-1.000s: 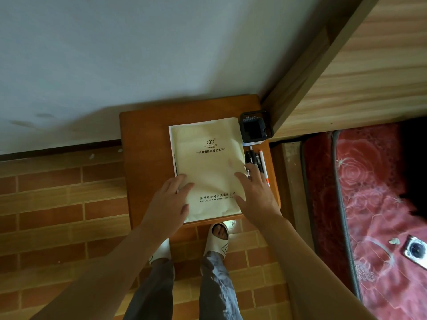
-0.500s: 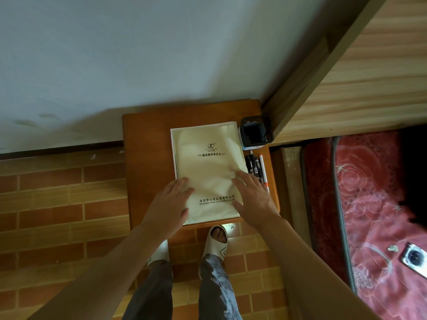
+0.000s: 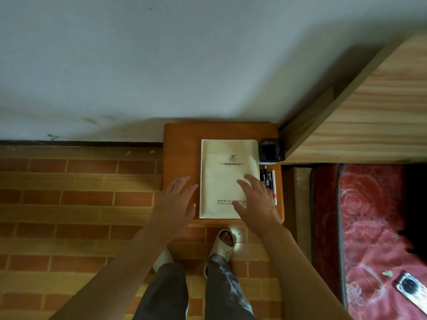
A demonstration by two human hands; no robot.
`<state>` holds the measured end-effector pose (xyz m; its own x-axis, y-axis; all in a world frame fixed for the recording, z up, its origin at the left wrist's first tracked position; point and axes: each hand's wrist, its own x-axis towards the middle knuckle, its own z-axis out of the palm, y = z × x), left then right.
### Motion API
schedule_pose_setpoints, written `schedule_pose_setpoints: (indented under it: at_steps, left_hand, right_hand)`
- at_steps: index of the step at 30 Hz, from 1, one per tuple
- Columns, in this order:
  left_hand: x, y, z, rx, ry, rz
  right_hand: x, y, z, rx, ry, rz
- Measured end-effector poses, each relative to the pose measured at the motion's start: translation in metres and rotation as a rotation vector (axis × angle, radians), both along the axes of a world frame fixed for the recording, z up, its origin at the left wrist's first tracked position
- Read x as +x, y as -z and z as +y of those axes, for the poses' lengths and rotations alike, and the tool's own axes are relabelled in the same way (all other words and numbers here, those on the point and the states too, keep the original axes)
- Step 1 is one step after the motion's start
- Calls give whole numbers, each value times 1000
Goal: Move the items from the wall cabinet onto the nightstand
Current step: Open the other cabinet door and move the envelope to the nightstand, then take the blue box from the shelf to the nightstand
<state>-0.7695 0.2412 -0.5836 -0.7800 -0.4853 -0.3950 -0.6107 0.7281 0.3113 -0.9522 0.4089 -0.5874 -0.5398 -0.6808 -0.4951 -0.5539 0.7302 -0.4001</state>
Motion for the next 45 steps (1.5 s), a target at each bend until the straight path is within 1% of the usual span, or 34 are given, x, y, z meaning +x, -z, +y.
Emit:
schedule_pose_setpoints:
  at_steps: [7, 12, 17, 20, 26, 32, 36, 39, 45]
  left_hand:
    - [28, -106, -16, -103, -83, 15]
    - [62, -174, -22, -158, -142, 1]
    - [115, -241, -30, -215, -189, -14]
    - [154, -287, -38, -244, -236, 13]
    - [252, -370, -81, -257, -330, 110]
    - [363, -440, -132, -387, -446, 214]
    - [445, -463, -151, -428, -558, 269]
    - [509, -477, -158, -461, -661, 263]
    - [616, -499, -153, -545, -870, 320]
  right_hand:
    - [30, -85, -24, -17, -94, 35]
    - [57, -152, -43, -11, -215, 93]
    - [93, -222, -63, -36, -247, 166]
    - [123, -266, -77, -62, -245, 196]
    - [205, -356, -117, -182, -305, 260]
    - [291, -420, -178, -353, -392, 280]
    - [355, -449, -223, -432, -471, 287]
    - [403, -466, -254, -463, -553, 274]
    - [491, -492, -310, -515, -735, 266]
